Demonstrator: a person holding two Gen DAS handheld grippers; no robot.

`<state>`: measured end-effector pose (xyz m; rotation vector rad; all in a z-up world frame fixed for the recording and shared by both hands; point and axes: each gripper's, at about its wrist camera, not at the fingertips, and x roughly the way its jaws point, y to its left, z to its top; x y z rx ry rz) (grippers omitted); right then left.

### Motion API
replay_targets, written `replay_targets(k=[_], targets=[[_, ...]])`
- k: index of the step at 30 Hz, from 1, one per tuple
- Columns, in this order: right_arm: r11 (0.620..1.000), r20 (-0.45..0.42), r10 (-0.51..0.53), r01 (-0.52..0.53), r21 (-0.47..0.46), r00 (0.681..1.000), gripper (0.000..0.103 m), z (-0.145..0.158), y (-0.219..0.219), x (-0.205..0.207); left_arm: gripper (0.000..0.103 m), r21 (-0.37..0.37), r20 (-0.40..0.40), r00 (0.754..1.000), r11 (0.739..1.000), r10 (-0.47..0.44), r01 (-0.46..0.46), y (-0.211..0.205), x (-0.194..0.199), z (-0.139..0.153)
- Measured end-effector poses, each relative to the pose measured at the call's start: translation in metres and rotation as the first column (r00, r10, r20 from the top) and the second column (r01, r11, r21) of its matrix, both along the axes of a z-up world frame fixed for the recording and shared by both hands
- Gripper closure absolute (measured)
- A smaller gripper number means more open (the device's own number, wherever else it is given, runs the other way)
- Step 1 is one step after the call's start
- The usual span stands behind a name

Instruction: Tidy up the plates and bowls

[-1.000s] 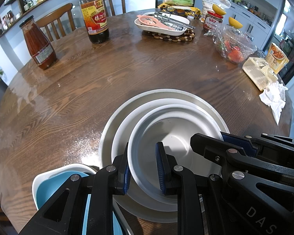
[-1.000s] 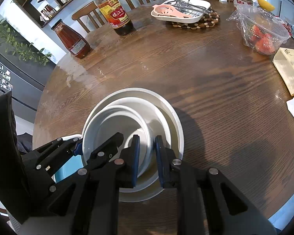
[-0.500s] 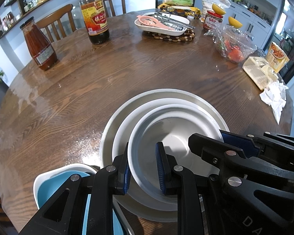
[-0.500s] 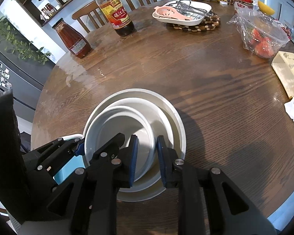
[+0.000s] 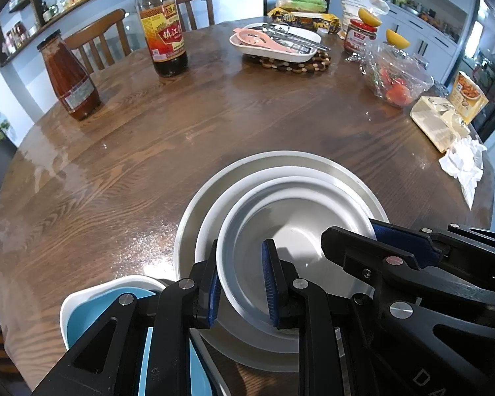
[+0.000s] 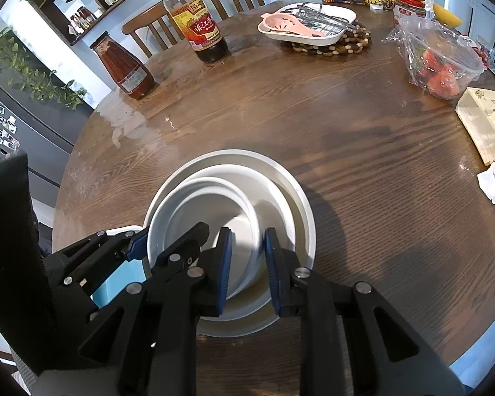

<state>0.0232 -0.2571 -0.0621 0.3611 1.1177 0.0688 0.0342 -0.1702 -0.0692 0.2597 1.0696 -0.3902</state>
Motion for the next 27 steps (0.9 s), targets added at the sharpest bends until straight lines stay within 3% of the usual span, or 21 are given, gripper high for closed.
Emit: replay_targets(k=[27], targets=[[1.0,0.013,-0.009,0.009,0.002,1.0,0.08,0.0057,0.0008,-0.0053,0.082,0.009,0.03,1.0,1.0,0.003,-0.003,0.0008,-0.0057,0.0055]])
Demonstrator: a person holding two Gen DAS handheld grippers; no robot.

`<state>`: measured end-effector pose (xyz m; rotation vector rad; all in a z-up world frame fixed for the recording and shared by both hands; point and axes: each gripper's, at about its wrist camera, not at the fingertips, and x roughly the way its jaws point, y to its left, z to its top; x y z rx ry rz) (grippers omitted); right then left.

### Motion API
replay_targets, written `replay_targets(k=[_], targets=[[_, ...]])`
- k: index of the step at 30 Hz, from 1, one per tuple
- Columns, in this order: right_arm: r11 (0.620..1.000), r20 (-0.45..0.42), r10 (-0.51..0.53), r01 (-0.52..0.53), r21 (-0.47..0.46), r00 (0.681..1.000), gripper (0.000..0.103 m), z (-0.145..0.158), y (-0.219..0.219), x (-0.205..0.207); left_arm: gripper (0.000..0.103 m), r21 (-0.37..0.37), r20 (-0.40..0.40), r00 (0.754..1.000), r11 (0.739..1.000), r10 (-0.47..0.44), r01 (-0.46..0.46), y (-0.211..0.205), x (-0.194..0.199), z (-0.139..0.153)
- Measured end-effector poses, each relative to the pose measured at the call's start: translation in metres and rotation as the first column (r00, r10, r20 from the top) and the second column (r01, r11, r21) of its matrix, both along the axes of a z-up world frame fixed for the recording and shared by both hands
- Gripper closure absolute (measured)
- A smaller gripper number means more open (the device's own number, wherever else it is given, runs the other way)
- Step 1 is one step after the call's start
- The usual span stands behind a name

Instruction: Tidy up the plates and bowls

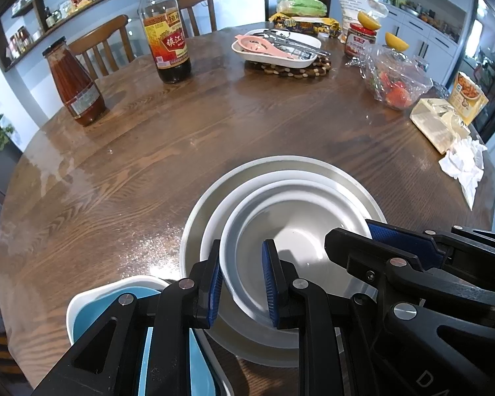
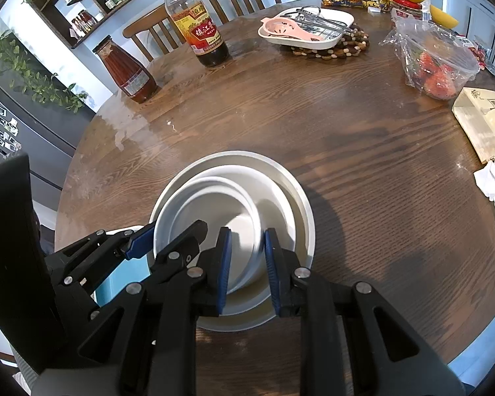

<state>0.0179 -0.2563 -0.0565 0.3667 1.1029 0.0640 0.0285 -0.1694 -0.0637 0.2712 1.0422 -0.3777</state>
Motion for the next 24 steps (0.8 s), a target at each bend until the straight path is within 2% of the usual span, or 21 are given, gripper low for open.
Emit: replay_targets(k=[24], targets=[[1.0,0.026,-0.01,0.01,0.004,1.0,0.073,0.0096,0.0036,-0.0054,0.082,-0.024,0.009,1.0,1.0,0.001,-0.001,0.0025,-0.0023,0.0071]])
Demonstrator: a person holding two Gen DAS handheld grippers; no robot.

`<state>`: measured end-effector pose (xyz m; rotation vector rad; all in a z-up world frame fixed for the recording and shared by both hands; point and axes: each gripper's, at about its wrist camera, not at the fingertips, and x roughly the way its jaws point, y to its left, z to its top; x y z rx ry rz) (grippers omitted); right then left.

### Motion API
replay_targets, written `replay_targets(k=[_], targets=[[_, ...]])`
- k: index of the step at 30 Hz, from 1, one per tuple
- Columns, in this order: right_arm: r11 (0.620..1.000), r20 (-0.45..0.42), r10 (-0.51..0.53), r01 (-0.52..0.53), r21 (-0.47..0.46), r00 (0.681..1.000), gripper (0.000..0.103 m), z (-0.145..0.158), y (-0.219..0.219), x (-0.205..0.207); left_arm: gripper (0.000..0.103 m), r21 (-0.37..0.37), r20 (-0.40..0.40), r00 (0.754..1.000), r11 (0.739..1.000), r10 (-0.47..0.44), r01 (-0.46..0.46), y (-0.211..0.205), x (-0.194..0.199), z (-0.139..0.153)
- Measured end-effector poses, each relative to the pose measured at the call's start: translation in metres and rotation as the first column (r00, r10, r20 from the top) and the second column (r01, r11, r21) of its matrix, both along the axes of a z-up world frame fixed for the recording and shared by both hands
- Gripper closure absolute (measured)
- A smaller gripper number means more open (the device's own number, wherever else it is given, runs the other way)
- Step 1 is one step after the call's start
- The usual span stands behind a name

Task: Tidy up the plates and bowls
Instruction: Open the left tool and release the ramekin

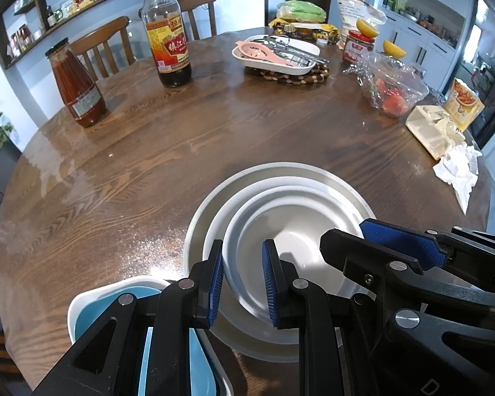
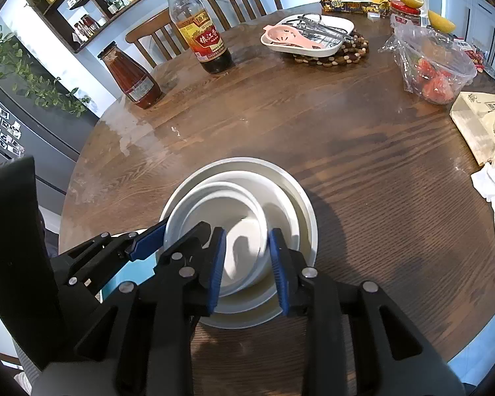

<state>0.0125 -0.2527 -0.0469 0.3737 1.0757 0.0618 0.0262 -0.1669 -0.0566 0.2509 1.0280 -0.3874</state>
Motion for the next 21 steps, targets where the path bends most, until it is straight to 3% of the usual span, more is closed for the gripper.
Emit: replay_targets(k=[4,8,11,13,15,18,21], targets=[[1.0,0.01,-0.001,0.001,0.003,1.0,0.071,0.004,0.001,-0.002,0.079,-0.008,0.008,1.0,1.0,-0.003,0.003,0.002,-0.001,0.005],[1.0,0.031,-0.002,0.002,0.005,1.0,0.062,0.011,0.002,-0.006,0.06,-0.03,0.024,1.0,1.0,-0.002,0.003,0.004,-0.002,0.011],[1.0,0.044,-0.012,0.012,0.006,0.999,0.051,0.014,0.001,-0.008,0.056,-0.041,0.03,1.0,0.999,-0.001,0.002,0.006,-0.003,0.015],[1.0,0.061,-0.018,0.017,0.026,0.998,0.05,0.018,-0.001,-0.011,0.052,-0.041,0.036,0.999,0.999,-0.001,0.003,0.007,-0.004,0.018],[0.999,0.078,-0.023,0.021,0.033,0.997,0.048,0.024,-0.001,-0.013,0.037,-0.057,0.035,0.999,0.998,-0.003,0.005,0.009,-0.005,0.022],[0.999,0.104,-0.039,0.037,0.025,0.994,0.021,0.032,-0.005,-0.016,0.024,-0.086,0.045,0.999,0.996,0.003,0.001,0.017,-0.005,0.032],[0.998,0.122,-0.063,0.06,0.027,0.99,0.022,0.038,-0.011,-0.021,0.022,-0.115,0.019,1.0,0.993,0.005,-0.003,0.028,0.001,0.038]])
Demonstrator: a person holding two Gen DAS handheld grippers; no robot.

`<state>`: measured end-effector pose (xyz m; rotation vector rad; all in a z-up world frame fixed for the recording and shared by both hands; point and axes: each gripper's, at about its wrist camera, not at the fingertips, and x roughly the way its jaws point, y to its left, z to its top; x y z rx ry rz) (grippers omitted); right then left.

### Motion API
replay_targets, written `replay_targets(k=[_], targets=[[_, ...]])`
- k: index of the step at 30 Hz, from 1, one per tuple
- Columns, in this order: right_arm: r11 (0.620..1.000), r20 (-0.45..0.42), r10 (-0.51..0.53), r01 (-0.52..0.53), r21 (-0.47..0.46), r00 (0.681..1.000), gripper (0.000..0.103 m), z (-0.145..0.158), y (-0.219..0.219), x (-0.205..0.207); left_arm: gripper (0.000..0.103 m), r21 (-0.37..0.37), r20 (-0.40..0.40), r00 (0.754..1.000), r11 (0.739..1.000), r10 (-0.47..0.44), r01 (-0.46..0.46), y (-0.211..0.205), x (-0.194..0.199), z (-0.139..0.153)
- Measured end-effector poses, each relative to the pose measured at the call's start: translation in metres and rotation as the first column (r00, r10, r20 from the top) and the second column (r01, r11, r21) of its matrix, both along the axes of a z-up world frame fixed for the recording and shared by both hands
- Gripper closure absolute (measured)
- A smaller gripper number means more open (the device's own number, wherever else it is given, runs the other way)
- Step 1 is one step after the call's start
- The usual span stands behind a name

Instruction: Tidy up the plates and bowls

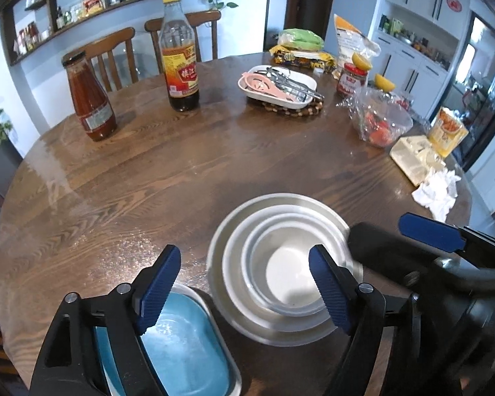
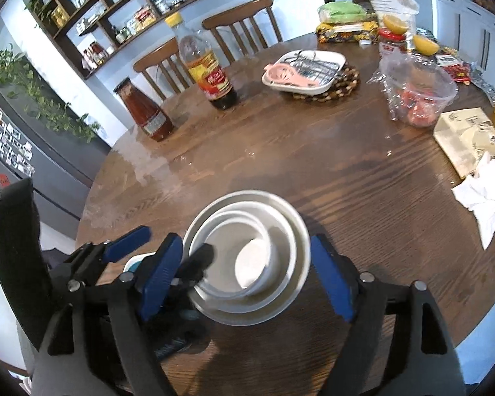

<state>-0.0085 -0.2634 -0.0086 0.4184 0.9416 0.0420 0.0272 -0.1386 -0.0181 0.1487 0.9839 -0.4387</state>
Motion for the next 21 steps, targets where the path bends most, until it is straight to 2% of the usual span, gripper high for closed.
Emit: replay_targets(k=[2,4,6,10,12,15,17,21], targets=[[1.0,0.005,-0.024,0.024,0.003,1.0,0.019,0.003,-0.007,-0.003,0.022,-0.02,-0.045,0.999,1.0,-0.002,0.001,0.01,0.008,0.001],[0.998,0.001,-0.058,0.058,0.003,0.998,0.01,0.004,-0.017,-0.005,0.02,-0.03,-0.089,0.996,0.999,0.007,-0.01,0.022,0.019,0.002],[0.996,-0.01,-0.092,0.092,-0.001,0.996,0.005,0.002,-0.027,-0.009,0.01,-0.013,-0.138,0.99,0.999,0.042,-0.044,0.037,0.034,-0.003],[0.99,-0.077,-0.135,0.138,0.041,0.988,0.005,-0.012,-0.046,-0.012,0.01,-0.021,-0.21,0.974,0.996,0.082,-0.088,0.056,0.051,-0.012],[0.988,-0.131,-0.144,0.15,0.038,0.981,0.005,-0.021,-0.048,-0.012,0.01,0.001,-0.247,0.967,0.997,0.07,-0.073,0.057,0.055,-0.018],[0.986,-0.161,-0.135,0.148,0.073,0.978,0.005,-0.034,-0.051,-0.011,0.01,0.067,-0.251,0.966,0.997,0.056,-0.041,0.049,0.058,-0.025],[0.984,-0.174,-0.153,0.165,0.061,0.973,0.005,-0.04,-0.053,-0.01,0.01,0.09,-0.26,0.964,0.995,0.057,-0.034,0.045,0.06,-0.029],[0.983,-0.194,-0.155,0.171,0.068,0.969,0.005,-0.049,-0.056,-0.008,0.01,0.078,-0.286,0.957,0.997,0.042,-0.021,0.043,0.065,-0.035]])
